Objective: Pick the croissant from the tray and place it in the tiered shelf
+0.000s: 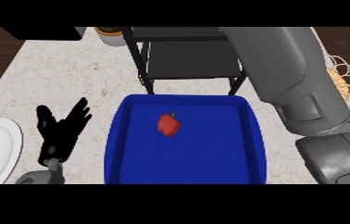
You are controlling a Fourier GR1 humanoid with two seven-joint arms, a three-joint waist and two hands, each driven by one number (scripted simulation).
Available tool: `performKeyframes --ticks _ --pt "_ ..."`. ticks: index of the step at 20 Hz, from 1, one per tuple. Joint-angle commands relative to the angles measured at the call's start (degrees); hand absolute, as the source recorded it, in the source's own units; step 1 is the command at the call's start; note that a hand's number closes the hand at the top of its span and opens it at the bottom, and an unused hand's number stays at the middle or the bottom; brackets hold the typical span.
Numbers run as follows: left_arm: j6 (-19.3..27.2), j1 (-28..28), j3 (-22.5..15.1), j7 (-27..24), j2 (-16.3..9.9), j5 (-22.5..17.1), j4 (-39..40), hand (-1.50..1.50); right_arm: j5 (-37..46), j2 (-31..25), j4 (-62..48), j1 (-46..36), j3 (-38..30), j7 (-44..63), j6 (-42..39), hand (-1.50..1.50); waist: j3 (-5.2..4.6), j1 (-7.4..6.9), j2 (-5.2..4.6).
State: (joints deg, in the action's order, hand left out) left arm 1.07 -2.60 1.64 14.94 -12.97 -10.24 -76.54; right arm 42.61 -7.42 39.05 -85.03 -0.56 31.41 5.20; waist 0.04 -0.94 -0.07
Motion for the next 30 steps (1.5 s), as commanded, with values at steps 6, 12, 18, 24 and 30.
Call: performKeyframes --ticks 6,12,18,24,30 --pt "0.01 -0.46 0.31 1.60 0.28 -0.07 -0.40 0.00 -6.13 0.47 1.99 2.73 -9.11 -2.26 11.13 -1.50 -0.03 -0.10 -0.18" --pt "-1.35 -0.94 1.05 1.89 -1.06 -0.29 -0.52 0.00 -12.64 2.87 4.44 2.80 -15.06 -3.80 16.05 -1.50 -0.04 -0.13 -0.21" --pt "1.28 1.45 -0.55 1.45 1.88 1.49 -1.95 0.00 -13.28 -0.81 9.68 1.87 -17.21 -0.48 20.17 -1.50 -0.04 0.60 0.19" --pt "1.10 -0.06 0.41 -0.17 2.20 1.40 0.06 0.00 -8.85 -7.52 9.28 1.94 -18.10 4.90 25.26 -1.50 -0.08 0.94 0.17" --pt "-0.79 2.38 1.12 -0.66 0.82 1.09 0.25 0.00 -13.64 -14.26 20.22 9.59 -21.90 8.24 20.50 -1.50 -0.02 1.95 0.53"
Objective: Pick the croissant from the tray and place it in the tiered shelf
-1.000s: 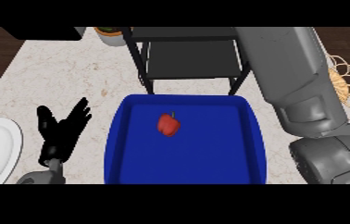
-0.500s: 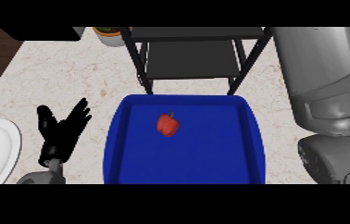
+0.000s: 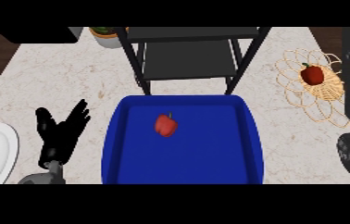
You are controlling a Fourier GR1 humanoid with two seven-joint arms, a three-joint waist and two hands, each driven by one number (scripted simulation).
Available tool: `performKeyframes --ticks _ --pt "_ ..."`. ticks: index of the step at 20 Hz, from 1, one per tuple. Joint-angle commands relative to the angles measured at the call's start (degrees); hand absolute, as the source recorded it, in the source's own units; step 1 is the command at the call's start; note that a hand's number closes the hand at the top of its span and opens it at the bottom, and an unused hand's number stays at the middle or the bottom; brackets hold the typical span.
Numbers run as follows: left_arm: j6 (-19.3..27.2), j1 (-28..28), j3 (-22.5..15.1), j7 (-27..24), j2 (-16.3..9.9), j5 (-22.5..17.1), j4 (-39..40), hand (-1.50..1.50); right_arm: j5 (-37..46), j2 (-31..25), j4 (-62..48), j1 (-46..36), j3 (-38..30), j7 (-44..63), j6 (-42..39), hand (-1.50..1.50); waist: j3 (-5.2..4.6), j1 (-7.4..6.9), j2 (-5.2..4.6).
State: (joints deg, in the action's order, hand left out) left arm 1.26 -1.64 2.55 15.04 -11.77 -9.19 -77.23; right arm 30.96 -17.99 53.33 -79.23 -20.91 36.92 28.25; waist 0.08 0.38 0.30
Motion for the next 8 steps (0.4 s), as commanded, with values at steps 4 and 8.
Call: performKeyframes --ticks 4,8 --pt "-0.57 0.50 1.61 0.59 -1.11 -0.47 0.01 0.00 -8.37 -6.55 13.70 12.10 -3.97 2.38 -9.40 -1.50 -0.05 0.56 0.08" --pt "1.11 -1.77 0.19 0.74 1.16 1.12 1.43 0.00 -14.24 -10.48 16.86 15.90 -6.04 0.06 -15.74 -1.50 -0.05 0.02 -0.20"
